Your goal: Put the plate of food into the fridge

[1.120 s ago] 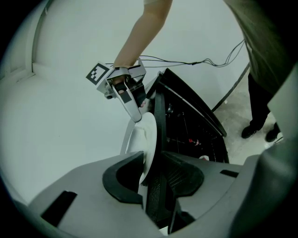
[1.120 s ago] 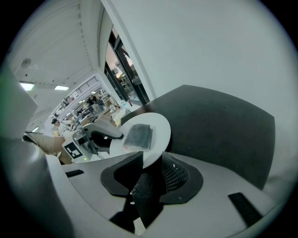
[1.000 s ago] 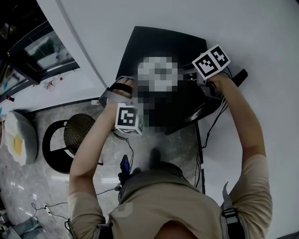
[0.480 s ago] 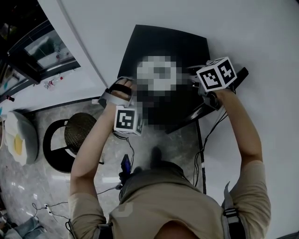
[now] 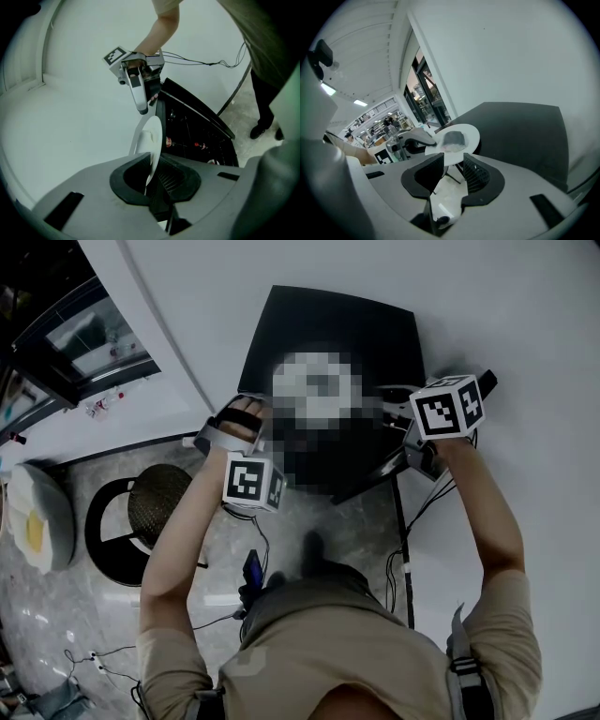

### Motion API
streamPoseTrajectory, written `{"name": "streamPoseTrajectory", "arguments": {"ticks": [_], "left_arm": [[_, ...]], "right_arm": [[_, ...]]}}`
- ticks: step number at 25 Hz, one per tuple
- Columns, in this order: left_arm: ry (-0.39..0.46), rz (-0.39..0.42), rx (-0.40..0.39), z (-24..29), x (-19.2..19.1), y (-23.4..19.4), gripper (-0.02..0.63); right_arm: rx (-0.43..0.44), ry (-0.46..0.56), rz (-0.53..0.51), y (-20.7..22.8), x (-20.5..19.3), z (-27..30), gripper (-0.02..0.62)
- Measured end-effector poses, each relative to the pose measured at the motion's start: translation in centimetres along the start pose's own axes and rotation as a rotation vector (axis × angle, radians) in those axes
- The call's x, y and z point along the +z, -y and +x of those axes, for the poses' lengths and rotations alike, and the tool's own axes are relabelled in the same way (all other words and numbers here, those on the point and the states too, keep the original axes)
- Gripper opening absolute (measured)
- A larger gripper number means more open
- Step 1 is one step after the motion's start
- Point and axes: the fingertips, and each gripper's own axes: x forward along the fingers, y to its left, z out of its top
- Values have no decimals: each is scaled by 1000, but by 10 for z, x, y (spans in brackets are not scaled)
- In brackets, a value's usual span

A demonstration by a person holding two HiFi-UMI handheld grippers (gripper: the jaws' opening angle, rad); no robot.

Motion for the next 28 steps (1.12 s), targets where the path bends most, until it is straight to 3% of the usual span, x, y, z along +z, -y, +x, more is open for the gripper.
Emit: {"name": "streamPoseTrajectory", "arguments": {"ticks": [3,8,14,23,26,28], "left_arm": [[5,-2,2,-4,-2,0,43],[17,-1,-2,-13,1,4,43],[36,15,5,-25,4,4,43],[57,46,20,-38,12,14,40],[56,46,29,-41,13,14,40],[58,48,33,-43,13,15,40]], "right_arm": [[34,19,60,-10,-7,1,135],[121,192,374,-15,-10,0,135],[101,313,621,6,-24,6,136],[240,434,759,-7,-22,35,133],[285,480,793,-13,-18,34,74],[285,488,801,-14,-18,33,67]]}}
